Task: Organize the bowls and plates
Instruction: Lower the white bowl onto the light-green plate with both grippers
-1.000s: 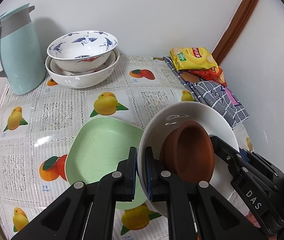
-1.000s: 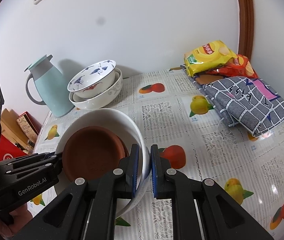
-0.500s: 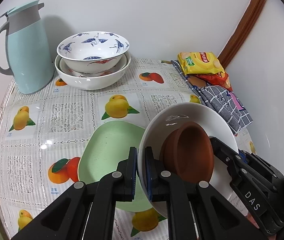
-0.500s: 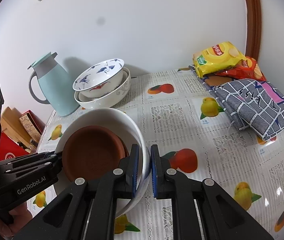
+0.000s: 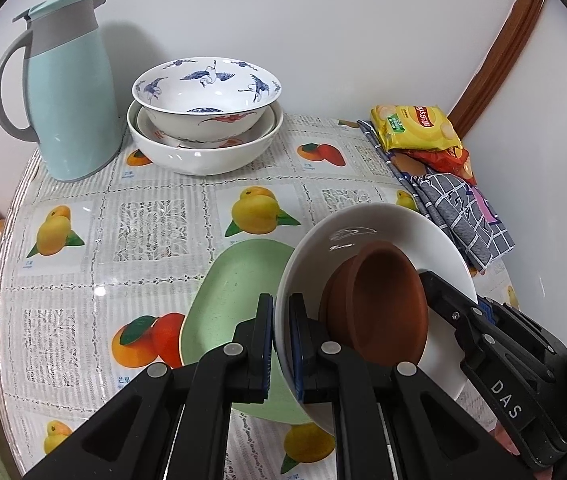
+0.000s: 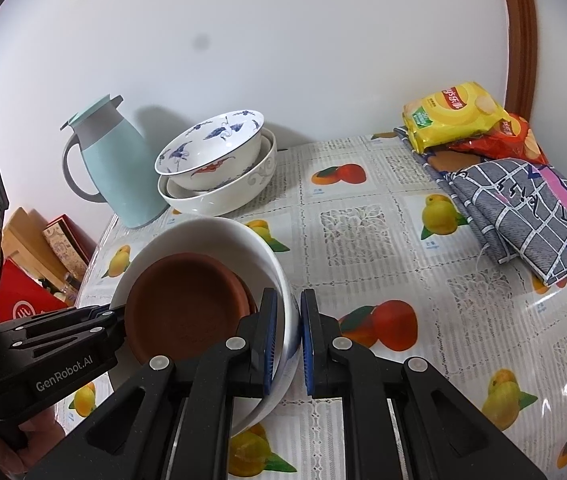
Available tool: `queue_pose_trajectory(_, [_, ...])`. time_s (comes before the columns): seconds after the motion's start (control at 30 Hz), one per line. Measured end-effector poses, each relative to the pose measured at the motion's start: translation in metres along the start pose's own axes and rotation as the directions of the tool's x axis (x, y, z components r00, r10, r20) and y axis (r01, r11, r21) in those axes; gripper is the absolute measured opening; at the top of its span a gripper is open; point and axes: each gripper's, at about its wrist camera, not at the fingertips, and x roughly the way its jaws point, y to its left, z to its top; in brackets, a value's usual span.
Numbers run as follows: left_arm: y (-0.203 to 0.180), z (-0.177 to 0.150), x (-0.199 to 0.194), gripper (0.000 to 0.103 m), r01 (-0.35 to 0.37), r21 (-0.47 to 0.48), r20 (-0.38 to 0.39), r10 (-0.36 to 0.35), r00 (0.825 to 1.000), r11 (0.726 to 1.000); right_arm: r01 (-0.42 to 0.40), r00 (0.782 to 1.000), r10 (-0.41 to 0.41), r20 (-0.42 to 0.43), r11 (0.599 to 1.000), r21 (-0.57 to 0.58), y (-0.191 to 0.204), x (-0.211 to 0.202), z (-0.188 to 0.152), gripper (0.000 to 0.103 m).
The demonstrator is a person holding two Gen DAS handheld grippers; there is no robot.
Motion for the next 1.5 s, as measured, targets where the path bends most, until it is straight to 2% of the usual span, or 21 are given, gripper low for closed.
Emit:
queue_pose_trajectory(0.57, [0.019,0.003,0.011,0.008,-0.019,-0.023,-0.017,0.018,1.000,1.000,-0.022,0.999,0.022,-0.029,1.000,-0.009,0.009,0.022,0.001,0.012])
queue_pose_trajectory(1.13, [0.039,-0.003,0.034,0.009,-0.048,-0.051,-0.066,0.045,0.997,0.998,-0.054,0.995,0.053,-0.085,0.999,-0.006,0.014,0.055,-0.007,0.012])
queue_pose_trajectory(1.33, [0.044,-0.009,0.050,0.009,-0.048,-0.057,-0.094,0.042,0.995,0.997,-0.051,0.992,0.051,-0.120,0.999,0.001,0.011,0.069,-0.013,0.012])
queue_pose_trajectory(1.5, [0.047,-0.008,0.055,0.010,-0.026,-0.062,-0.090,0.020,0.996,0.998,-0.063,0.990,0.064,-0.129,0.998,0.011,0.008,0.076,-0.016,0.012])
